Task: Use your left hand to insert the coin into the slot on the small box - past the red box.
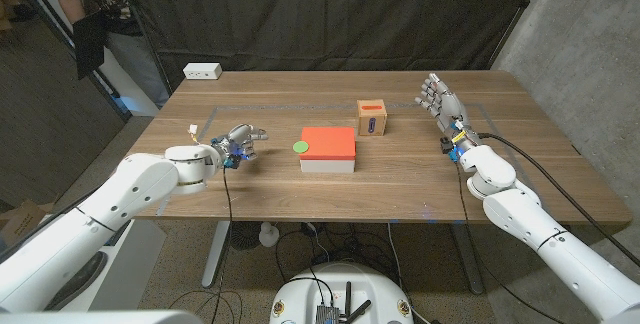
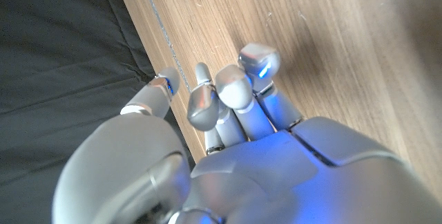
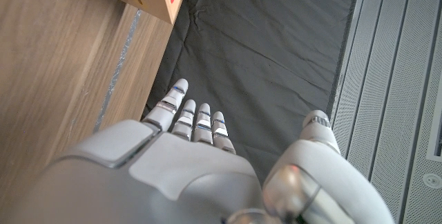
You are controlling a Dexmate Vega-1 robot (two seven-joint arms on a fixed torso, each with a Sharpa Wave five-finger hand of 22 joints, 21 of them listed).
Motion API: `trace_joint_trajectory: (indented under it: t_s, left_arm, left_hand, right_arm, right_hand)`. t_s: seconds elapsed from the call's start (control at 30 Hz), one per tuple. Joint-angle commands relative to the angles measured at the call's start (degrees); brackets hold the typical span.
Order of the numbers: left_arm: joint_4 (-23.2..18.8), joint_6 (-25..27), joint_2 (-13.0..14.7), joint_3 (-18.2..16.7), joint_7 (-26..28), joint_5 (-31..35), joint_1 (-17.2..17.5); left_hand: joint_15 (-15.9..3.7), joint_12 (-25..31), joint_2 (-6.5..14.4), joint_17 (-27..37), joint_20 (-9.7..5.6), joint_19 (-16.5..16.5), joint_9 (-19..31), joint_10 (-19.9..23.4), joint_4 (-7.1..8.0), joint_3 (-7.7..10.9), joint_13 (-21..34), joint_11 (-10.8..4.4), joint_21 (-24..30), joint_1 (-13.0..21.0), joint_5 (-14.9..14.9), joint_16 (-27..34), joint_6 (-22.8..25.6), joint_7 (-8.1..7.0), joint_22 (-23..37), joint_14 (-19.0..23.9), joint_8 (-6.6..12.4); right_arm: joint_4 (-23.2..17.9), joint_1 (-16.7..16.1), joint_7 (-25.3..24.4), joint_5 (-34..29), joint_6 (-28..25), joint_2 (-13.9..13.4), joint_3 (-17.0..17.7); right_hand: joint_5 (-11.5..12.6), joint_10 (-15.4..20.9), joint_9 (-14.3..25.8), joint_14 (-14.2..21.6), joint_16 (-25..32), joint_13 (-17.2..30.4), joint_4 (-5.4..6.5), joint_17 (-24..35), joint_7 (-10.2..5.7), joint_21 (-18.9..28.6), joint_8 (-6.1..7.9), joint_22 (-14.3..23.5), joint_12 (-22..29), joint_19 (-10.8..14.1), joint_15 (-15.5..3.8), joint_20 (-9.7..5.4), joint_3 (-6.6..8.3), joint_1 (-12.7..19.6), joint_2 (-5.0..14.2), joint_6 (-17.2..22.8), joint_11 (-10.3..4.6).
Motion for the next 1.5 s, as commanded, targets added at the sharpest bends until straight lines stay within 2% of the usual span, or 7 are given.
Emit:
trace_joint_trajectory:
  t_s: [0.03,0.37,0.67,1.1,1.5]
  left_arm:
    - [-3.8,4.8,1.2,0.5,4.9,-4.5,-0.6]
    - [-7.0,3.7,2.9,-1.3,7.6,-6.9,1.5]
    - [-5.9,5.1,4.3,0.9,5.4,-7.8,-2.3]
    - [-2.3,10.9,3.4,7.1,4.4,-9.7,-9.6]
    - [-2.0,11.0,3.8,8.7,2.2,-9.4,-10.9]
  left_hand:
    - [-0.22,0.4,-0.2,-0.1,-1.79,0.0,0.7,-0.4,0.02,0.46,0.5,-0.37,0.0,-0.5,0.0,-0.1,0.1,-0.18,0.2,-0.2,0.82]
    - [-0.27,0.4,-0.1,-0.4,-1.79,-0.1,0.8,-0.5,-0.08,0.55,0.9,-0.36,-0.2,-0.4,-0.1,0.3,-0.6,0.23,0.0,0.2,1.32]
    - [-0.28,0.0,0.0,-0.7,-1.78,-0.1,0.6,-0.6,-0.09,0.58,1.1,-0.35,-0.2,-0.4,-0.1,0.3,-0.9,0.49,-0.3,0.0,1.61]
    - [-0.32,-0.2,0.0,-1.1,-1.76,-0.3,0.0,-0.8,-0.15,0.05,1.4,-0.34,-0.5,-0.3,-0.2,0.2,-1.2,0.83,-1.6,0.1,1.84]
    - [-0.36,-0.2,-0.1,-2.4,-1.74,-0.3,-0.5,-0.8,-0.05,-0.53,1.9,-0.40,-0.6,-0.3,-0.3,-0.3,-1.9,1.04,-2.6,-0.3,1.94]
  right_arm:
    - [1.2,0.2,3.4,1.5,1.3,-1.7,1.4]
    - [1.8,1.0,3.5,-0.3,2.4,-3.1,2.4]
    - [4.5,2.2,3.6,0.1,3.1,-1.5,2.0]
    - [7.1,4.3,4.1,-0.4,4.2,-0.2,1.2]
    - [8.4,5.2,4.7,-0.3,4.4,0.2,0.5]
  right_hand:
    - [-0.1,0.2,0.3,0.2,0.5,0.1,0.21,0.1,2.48,0.0,0.04,0.1,0.3,0.5,0.44,-0.01,0.34,0.6,0.00,0.4,0.17]
    - [-0.1,0.4,0.3,0.4,0.6,0.0,0.26,0.0,2.44,0.0,0.07,0.1,0.3,0.7,0.34,0.07,0.33,0.6,-0.02,0.6,0.33]
    - [-0.1,0.6,0.3,0.6,0.7,0.0,0.30,-0.1,2.49,0.1,0.07,0.1,0.4,0.9,0.50,0.13,0.32,0.6,-0.03,0.7,0.25]
    - [-0.1,0.8,0.3,0.8,0.8,-0.1,0.37,-0.3,2.51,0.1,0.04,0.1,0.4,1.0,0.45,0.12,0.30,0.6,-0.03,0.8,0.18]
    - [-0.1,1.0,0.3,1.0,0.8,-0.1,0.43,-0.5,2.48,0.1,0.03,0.1,0.4,1.1,0.40,0.18,0.28,0.6,-0.02,0.9,0.26]
